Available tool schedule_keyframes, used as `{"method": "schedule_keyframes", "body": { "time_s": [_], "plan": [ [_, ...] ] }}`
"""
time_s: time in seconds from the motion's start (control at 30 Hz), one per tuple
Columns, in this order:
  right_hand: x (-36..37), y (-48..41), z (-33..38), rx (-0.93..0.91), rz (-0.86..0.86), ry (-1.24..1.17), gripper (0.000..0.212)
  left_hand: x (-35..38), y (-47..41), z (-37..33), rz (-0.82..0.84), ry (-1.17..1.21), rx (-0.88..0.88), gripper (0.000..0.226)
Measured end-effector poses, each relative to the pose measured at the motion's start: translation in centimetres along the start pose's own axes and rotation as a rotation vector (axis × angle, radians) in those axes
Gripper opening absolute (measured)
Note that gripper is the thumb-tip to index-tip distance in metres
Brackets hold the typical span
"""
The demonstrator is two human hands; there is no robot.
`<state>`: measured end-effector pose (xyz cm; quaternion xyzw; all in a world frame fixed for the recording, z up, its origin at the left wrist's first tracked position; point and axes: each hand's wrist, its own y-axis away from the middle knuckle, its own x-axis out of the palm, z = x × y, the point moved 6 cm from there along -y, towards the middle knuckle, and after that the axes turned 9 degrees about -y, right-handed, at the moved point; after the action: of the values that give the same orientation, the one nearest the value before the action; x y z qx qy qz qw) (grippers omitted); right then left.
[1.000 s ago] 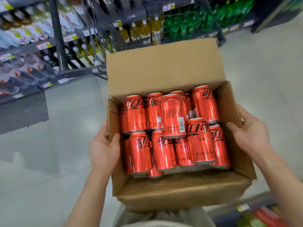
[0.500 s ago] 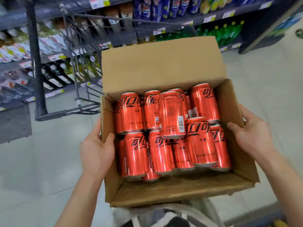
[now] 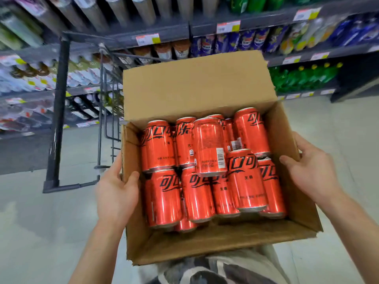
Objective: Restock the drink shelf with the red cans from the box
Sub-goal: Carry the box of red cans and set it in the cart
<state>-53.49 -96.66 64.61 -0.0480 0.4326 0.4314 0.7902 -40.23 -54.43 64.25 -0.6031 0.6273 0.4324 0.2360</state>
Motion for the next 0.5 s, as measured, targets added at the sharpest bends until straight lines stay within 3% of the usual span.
{"method": "schedule_keyframes", "body": {
  "time_s": [0.23, 0.5],
  "plan": [
    [-0.9, -11.5, 3.0, -0.099, 0.101, 0.023, 0.065, 1.7, -4.0, -5.4, -0.075, -0.033, -0.101, 0.054],
    [-1.1, -20.0, 4.0, -0.059, 0.119, 0.024, 0.063, 3.8, -10.3, -10.7, -0.045, -0.040, -0.079, 0.058]
  ]
}}
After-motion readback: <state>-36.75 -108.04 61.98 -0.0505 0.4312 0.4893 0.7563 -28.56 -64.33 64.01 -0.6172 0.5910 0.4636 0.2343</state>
